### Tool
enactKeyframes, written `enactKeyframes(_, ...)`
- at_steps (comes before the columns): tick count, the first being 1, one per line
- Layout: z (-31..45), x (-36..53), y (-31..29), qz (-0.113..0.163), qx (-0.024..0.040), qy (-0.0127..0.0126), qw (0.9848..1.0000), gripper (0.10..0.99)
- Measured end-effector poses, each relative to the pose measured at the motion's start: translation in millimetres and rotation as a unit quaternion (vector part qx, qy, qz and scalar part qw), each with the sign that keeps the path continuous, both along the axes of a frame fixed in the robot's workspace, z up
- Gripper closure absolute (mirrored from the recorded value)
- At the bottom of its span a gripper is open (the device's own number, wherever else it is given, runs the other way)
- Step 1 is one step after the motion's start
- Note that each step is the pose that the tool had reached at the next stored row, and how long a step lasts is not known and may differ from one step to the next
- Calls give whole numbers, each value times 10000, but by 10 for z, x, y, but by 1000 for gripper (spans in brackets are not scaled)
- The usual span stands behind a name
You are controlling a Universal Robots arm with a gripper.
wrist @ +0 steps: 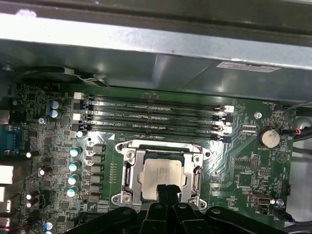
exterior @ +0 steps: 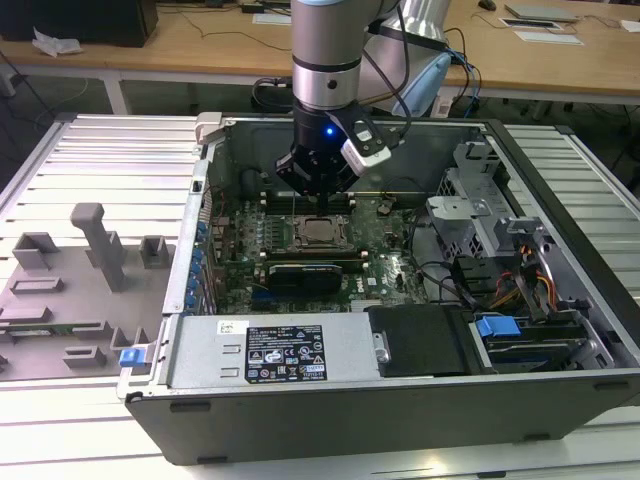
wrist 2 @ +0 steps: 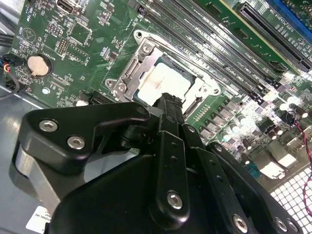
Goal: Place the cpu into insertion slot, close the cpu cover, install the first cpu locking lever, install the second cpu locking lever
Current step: 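Close the cpu cover, then install the first cpu locking lever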
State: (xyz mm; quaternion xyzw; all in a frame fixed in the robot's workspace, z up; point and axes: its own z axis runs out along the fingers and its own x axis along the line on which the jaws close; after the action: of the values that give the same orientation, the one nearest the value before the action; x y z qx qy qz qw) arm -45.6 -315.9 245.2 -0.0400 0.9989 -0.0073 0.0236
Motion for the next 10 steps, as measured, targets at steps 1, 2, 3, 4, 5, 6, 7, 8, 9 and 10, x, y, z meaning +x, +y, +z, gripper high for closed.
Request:
enactKeyframes(1,0,0,0,0,0,0,10000,980)
enactKeyframes(2,0,-1,0,0,0,0,10000,980)
enactKeyframes(3,0,-1,0,0,0,0,10000,980)
enactKeyframes(4,0,-1,0,0,0,0,10000,980)
enactKeyframes(5,0,-1,0,0,0,0,10000,980)
enactKeyframes(6,0,-2,0,0,0,0,10000,980)
enactKeyframes(7,0,-2,0,0,0,0,10000,980)
enactKeyframes(8,0,-3,0,0,0,0,10000,980)
enactKeyframes(9,0,-3,0,0,0,0,10000,980)
enactKeyframes(10,0,-3,0,0,0,0,10000,980)
